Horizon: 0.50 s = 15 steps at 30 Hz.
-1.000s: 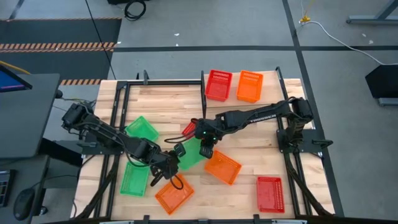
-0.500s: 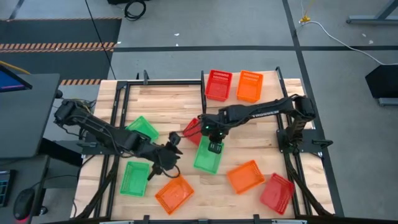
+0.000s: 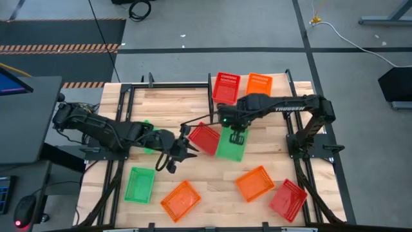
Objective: Stack baskets on shelf by color
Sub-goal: Put the right green bin on the shelf
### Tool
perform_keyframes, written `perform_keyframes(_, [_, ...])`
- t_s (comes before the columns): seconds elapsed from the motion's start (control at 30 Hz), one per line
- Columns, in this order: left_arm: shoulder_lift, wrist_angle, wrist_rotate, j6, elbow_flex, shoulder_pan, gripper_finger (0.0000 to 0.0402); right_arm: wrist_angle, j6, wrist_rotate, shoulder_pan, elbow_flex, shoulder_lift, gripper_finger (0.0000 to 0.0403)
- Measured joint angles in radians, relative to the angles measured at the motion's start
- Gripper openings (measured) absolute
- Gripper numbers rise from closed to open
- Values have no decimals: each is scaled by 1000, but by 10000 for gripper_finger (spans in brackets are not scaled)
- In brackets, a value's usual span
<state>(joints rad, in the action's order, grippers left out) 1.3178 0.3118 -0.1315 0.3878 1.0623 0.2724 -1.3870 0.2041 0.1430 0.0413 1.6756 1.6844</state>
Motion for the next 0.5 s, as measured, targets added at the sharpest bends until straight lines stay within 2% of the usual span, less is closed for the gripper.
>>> perform_keyframes(0.2, [17, -48, 21, 2, 0, -37, 94, -180, -105, 20, 46, 152, 43, 14])
perform_keyframes(0.33, [17, -49, 22, -30, -1, -53, 94, -178, -107, -39, 83, 143, 50, 16])
perform_keyframes(0.5, [18, -47, 29, -55, -4, -70, 94, -170, -69, -29, 111, 113, 50, 14])
